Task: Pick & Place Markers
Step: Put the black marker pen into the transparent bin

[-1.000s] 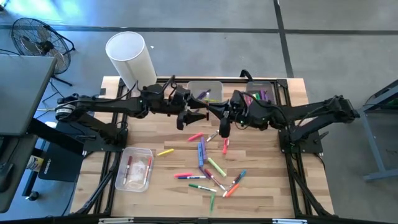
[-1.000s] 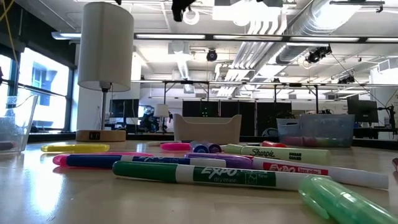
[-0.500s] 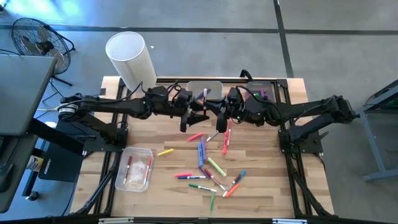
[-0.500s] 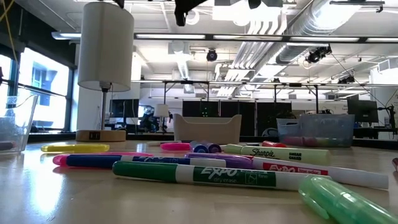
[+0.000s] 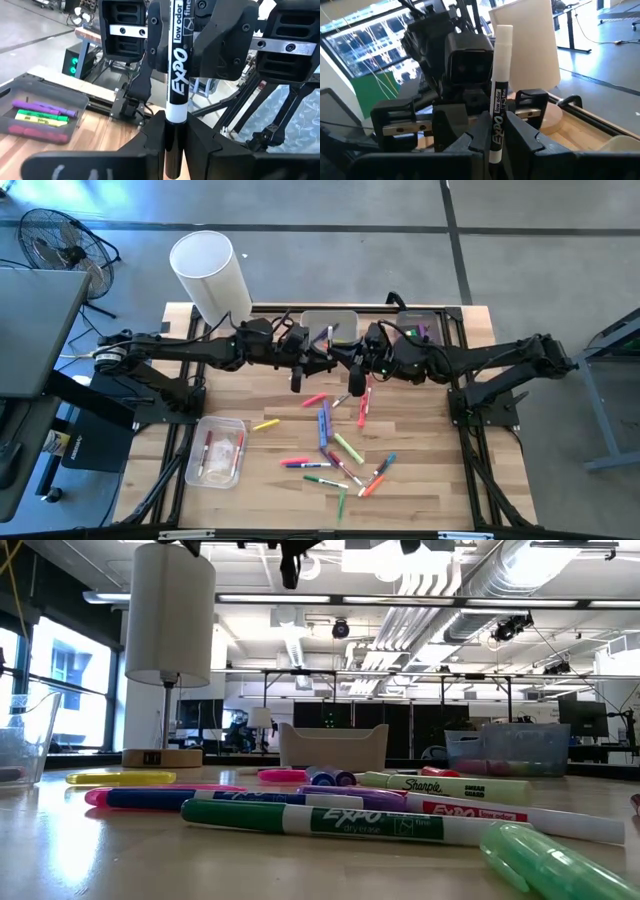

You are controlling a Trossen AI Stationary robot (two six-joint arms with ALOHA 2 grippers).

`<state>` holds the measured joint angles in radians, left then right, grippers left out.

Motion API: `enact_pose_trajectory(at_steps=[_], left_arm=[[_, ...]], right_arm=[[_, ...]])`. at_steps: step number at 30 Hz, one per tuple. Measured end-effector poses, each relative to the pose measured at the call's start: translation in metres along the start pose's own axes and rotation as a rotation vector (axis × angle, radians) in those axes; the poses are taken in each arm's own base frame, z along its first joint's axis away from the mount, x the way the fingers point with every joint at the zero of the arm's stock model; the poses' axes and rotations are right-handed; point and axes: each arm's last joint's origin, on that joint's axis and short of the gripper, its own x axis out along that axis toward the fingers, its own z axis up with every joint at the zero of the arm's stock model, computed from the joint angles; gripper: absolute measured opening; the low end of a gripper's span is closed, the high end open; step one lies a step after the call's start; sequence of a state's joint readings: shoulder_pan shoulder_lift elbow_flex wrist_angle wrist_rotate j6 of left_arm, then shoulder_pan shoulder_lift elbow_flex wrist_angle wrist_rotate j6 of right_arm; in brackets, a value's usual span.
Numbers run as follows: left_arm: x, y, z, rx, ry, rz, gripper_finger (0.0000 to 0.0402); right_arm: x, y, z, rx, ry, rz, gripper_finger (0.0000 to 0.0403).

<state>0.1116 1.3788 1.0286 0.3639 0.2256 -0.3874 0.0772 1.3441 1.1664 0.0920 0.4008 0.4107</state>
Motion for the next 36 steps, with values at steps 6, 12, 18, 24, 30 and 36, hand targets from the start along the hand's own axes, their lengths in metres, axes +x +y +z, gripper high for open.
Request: enact_pose_trajectory(at_steps=[6, 12, 18, 24, 30, 36], left_arm=[[-0.001, 0.004, -0.011, -0.027, 0.112, 0.058, 0.0037], [-0.035, 0.002, 0.003, -0.101, 0.258, 0.224, 0.0037], [-0.092, -0.021, 0.007, -0.3, 0.429, 0.486, 0.0038], [-0.138, -0.068, -0.018, -0.563, 0.544, 0.689, 0.0039], [-0.159, -0.129, -0.059, -0.728, 0.623, 0.773, 0.004], [-0.166, -0.182, -0.118, -0.877, 0.738, 0.955, 0.0041]], right_arm=[[-0.01, -0.006, -0.001, -0.036, 0.065, -0.055, 0.0094], [-0.044, -0.02, 0.0, -0.049, 0.251, -0.147, 0.0129], [-0.07, -0.038, -0.021, -0.008, 0.424, -0.29, 0.0129], [-0.073, -0.053, -0.059, 0.01, 0.494, -0.326, 0.0129], [-0.068, -0.059, -0.083, 0.05, 0.504, -0.236, 0.0129], [-0.064, -0.056, -0.084, 0.049, 0.472, -0.138, 0.0129]])
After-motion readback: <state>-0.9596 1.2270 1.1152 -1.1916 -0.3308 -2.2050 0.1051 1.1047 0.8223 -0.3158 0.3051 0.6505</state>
